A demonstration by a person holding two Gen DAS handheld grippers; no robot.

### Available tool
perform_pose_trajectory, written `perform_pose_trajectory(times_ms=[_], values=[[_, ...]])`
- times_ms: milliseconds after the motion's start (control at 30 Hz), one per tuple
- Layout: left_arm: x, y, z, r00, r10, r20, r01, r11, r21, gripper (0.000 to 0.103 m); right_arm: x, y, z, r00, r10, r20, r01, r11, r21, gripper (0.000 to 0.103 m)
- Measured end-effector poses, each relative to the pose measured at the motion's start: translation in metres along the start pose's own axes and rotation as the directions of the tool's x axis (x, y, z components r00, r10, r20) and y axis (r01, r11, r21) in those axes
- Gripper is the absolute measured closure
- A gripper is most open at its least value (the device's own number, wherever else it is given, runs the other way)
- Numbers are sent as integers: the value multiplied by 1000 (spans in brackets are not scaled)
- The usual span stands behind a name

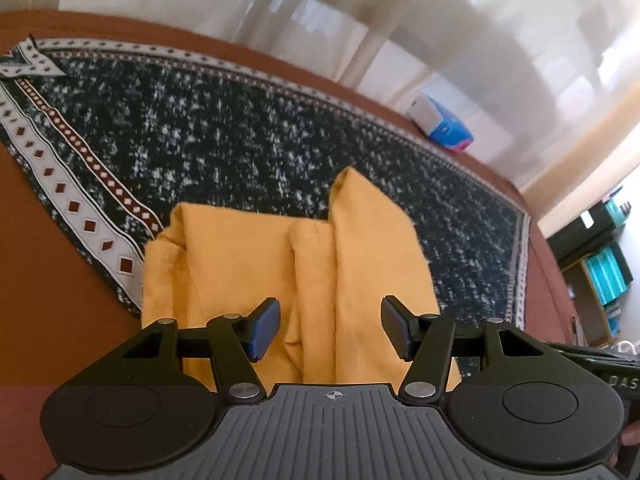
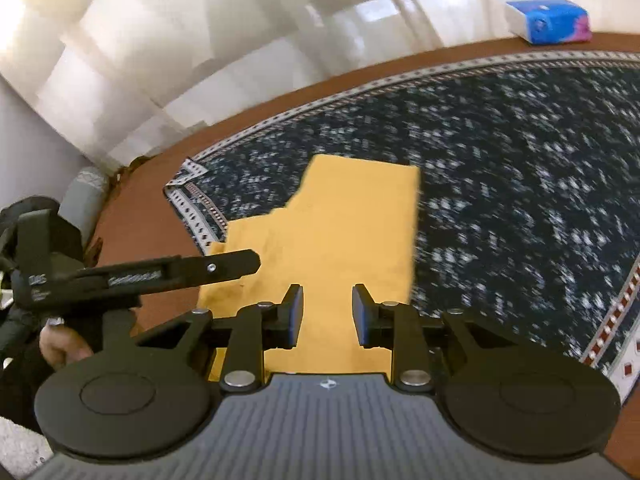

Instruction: Fold clothes

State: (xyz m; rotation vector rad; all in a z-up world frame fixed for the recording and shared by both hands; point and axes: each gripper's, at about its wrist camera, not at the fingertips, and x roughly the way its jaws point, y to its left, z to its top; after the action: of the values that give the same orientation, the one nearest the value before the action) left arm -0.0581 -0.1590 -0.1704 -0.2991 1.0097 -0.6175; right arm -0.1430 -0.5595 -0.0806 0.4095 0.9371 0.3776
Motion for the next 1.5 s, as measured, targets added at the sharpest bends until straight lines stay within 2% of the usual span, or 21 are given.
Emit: perform_pose_trajectory(times_ms=[200, 233, 267, 300, 333, 400, 500, 633, 767, 1033, 1200, 1367, 1400, 1467, 1500], values=[[15, -14, 2, 999, 25, -36, -24, 999, 22, 33, 6, -12, 0, 1000, 16, -16, -15, 1000, 24, 66], [16, -15, 2, 999, 32, -39, -31, 999, 19, 37, 7, -13, 1, 1000, 21, -19, -21, 999, 25, 66], [16, -16, 2, 998, 39, -39, -39, 999, 18, 42, 8, -15, 1, 999, 27, -23, -26, 999, 26, 65], [16, -18, 2, 998, 48, -38, -48, 999, 22, 55, 9, -16, 2, 999, 32, -26, -32, 999, 28, 65], [15, -21, 3, 998, 60, -37, -59, 998, 30, 79, 11, -17, 3, 999, 40, -30, -40, 999, 25, 65], [11, -26, 3, 997, 72, -28, -71, 996, 44, 93, 13, -18, 4, 998, 59, -38, -58, 998, 19, 63], [-3, -35, 3, 998, 67, 17, -67, 997, 38, 97, 18, -14, 6, 995, 81, -52, -81, 997, 4, 59], [-33, -46, 1, 993, 58, 102, -58, 998, 2, 98, 23, -8, 10, 993, 105, -61, -106, 994, -15, 58], [-62, -39, -11, 983, 104, 152, -94, 993, -72, 98, 27, 1, 11, 987, 137, -85, -141, 989, -45, 56], [-64, 6, -30, 972, 212, 98, -196, 969, -152, 98, 36, 10, 4, 981, 140, -133, -151, 985, -81, 55], [-68, 8, -32, 969, 221, 112, -202, 967, -154, 98, 41, 16, 0, 977, 140, -164, -158, 982, -102, 55], [-58, 23, -47, 969, 238, 69, -224, 960, -167, 96, 47, 21, -5, 972, 133, -191, -158, 981, -117, 55], [-56, 26, -49, 969, 239, 65, -225, 959, -174, 93, 47, 20, -6, 973, 126, -194, -151, 982, -117, 55], [-60, 30, -50, 967, 242, 76, -224, 955, -196, 77, 47, 20, -7, 975, 116, -191, -141, 982, -124, 55], [-64, 30, -49, 964, 250, 88, -229, 953, -200, 59, 45, 20, -6, 977, 111, -183, -136, 982, -129, 55]])
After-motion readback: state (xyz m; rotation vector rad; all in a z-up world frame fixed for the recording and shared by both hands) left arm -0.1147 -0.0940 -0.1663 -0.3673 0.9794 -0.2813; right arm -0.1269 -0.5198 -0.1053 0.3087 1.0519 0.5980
